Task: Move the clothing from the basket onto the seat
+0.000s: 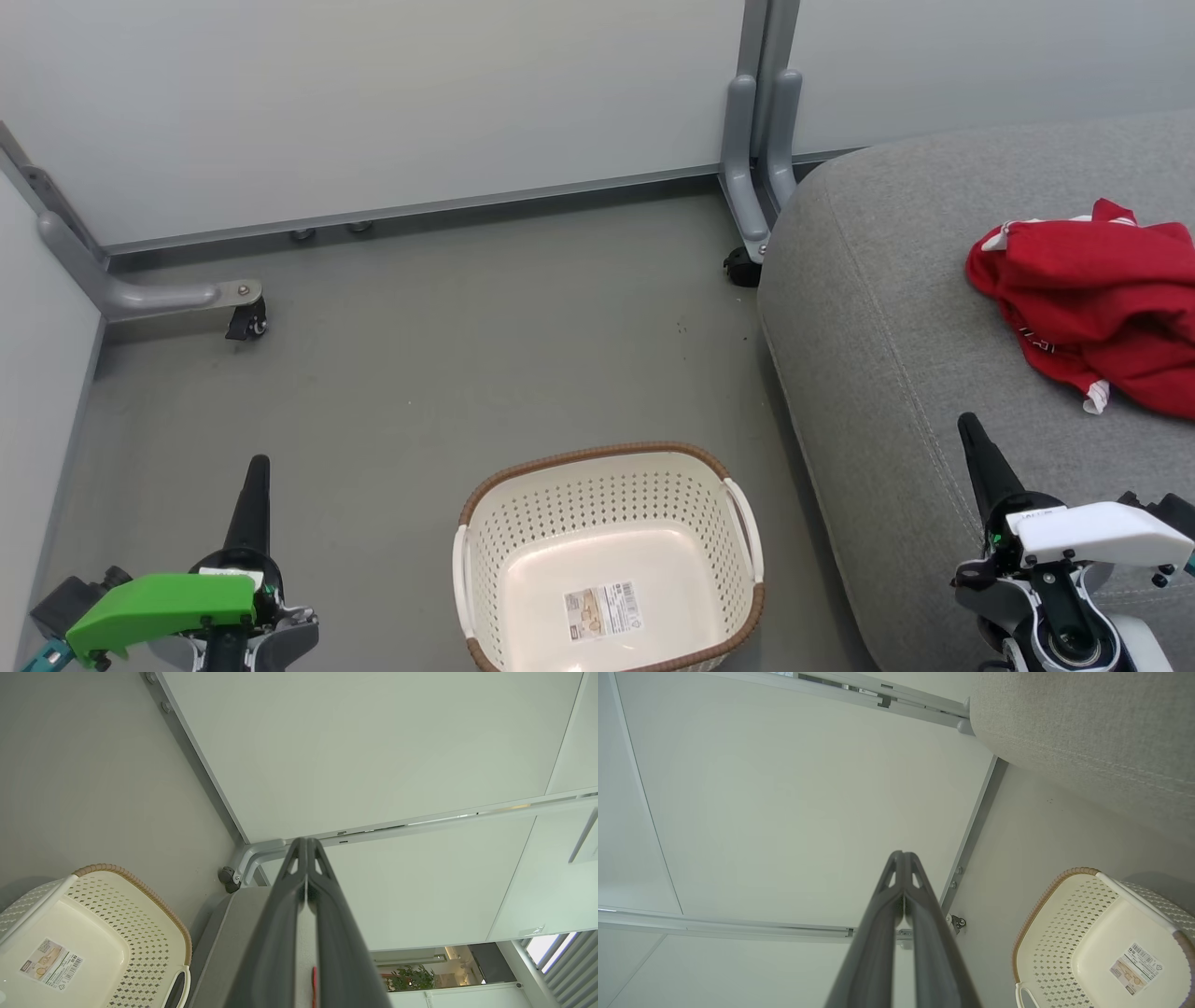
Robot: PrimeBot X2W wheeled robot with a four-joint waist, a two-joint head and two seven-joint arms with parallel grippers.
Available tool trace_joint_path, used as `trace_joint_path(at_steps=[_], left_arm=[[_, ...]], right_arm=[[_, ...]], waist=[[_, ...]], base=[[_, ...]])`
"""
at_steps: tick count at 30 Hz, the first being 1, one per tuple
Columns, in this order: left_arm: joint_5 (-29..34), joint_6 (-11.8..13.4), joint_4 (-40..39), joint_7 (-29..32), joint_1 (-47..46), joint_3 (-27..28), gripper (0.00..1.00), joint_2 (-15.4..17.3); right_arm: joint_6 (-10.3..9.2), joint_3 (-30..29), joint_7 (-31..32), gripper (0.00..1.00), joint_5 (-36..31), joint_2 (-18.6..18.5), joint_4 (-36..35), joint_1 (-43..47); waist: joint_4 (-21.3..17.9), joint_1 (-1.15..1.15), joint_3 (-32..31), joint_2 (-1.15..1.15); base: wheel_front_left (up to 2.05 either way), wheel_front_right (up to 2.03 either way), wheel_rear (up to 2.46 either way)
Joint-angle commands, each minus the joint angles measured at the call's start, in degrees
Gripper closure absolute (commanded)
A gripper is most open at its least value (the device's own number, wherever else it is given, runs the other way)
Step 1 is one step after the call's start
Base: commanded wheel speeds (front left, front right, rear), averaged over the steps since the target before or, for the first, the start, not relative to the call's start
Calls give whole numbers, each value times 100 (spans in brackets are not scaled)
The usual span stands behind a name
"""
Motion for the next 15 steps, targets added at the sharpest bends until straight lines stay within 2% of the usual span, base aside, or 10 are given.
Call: trace_joint_path(at_steps=[1,15], left_arm=[[-99,-27,-8,31,-141,23,100,27],[-617,-48,12,195,-236,107,100,30]], right_arm=[[3,-36,38,100,128,7,1,-122],[3,-138,197,100,688,50,53,-186]], waist=[[-5,0,6,0],[-55,0,58,0]], base=[[0,0,0],[0,0,0]])
